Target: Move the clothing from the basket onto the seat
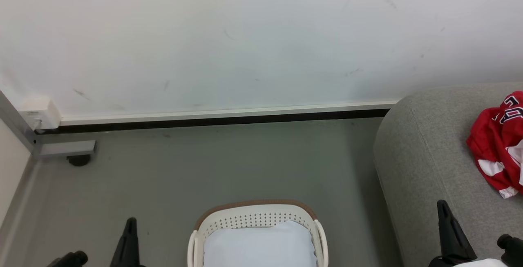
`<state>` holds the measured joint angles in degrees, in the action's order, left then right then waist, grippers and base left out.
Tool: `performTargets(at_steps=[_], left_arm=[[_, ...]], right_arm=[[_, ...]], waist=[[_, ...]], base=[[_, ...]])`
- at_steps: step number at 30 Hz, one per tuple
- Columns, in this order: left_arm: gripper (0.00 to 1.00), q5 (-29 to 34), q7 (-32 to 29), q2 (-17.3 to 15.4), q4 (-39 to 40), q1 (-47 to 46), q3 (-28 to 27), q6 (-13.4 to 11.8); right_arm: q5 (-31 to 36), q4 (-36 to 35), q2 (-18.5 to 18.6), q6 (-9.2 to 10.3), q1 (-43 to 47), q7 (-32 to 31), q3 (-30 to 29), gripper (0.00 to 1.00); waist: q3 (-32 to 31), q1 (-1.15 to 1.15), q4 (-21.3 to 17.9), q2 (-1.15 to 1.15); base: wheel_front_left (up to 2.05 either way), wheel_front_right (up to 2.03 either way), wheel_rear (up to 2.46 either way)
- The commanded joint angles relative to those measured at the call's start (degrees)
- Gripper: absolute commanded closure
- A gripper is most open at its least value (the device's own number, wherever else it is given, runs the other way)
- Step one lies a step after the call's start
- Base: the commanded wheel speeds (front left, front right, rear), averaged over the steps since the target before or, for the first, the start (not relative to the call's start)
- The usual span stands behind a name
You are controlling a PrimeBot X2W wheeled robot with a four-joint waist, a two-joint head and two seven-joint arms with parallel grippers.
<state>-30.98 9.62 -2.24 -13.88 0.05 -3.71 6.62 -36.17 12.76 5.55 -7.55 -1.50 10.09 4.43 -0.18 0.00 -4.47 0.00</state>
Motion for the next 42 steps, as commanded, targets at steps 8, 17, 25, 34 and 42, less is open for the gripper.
performTargets(at_steps=[8, 17, 25, 34, 42], left_arm=[[1.0, -9.17, -2.16, -0.42, 0.82, -2.07, -0.61, 0.34], [1.0, -16.33, -4.06, -0.49, 0.71, -2.7, -0.92, 0.41], [1.0, -21.33, -5.46, -0.54, 0.63, -3.14, -1.15, 0.49], [1.0, -27.45, -7.1, -0.6, 0.52, -3.69, -1.42, 0.52], [1.0, -32.38, -8.45, -0.64, 0.43, -4.13, -1.65, 0.6]], right_arm=[[-8.44, -0.5, 0.03, 0.03, -2.07, -1.94, -1.53, 1.0], [-15.16, -0.3, -0.14, 0.04, -2.53, -3.74, -2.58, 1.0], [-20.01, -0.13, -0.29, 0.04, -2.76, -5.06, -3.36, 1.0], [-25.61, 0.06, -0.51, 0.05, -3.1, -6.62, -4.32, 1.0], [-30.31, 0.22, -0.7, 0.06, -3.45, -8.0, -5.14, 1.0]], waist=[[0.03, 0.0, 0.38, 0.0], [0.06, 0.0, 0.76, 0.0], [0.08, 0.0, 1.05, 0.0], [0.12, 0.0, 1.44, 0.0], [0.14, 0.0, 1.78, 0.0]], base=[[0.0, 0.0, 0.0], [0.0, 0.0, 0.0], [0.0, 0.0, 0.0], [0.0, 0.0, 0.0], [0.0, 0.0, 0.0]])
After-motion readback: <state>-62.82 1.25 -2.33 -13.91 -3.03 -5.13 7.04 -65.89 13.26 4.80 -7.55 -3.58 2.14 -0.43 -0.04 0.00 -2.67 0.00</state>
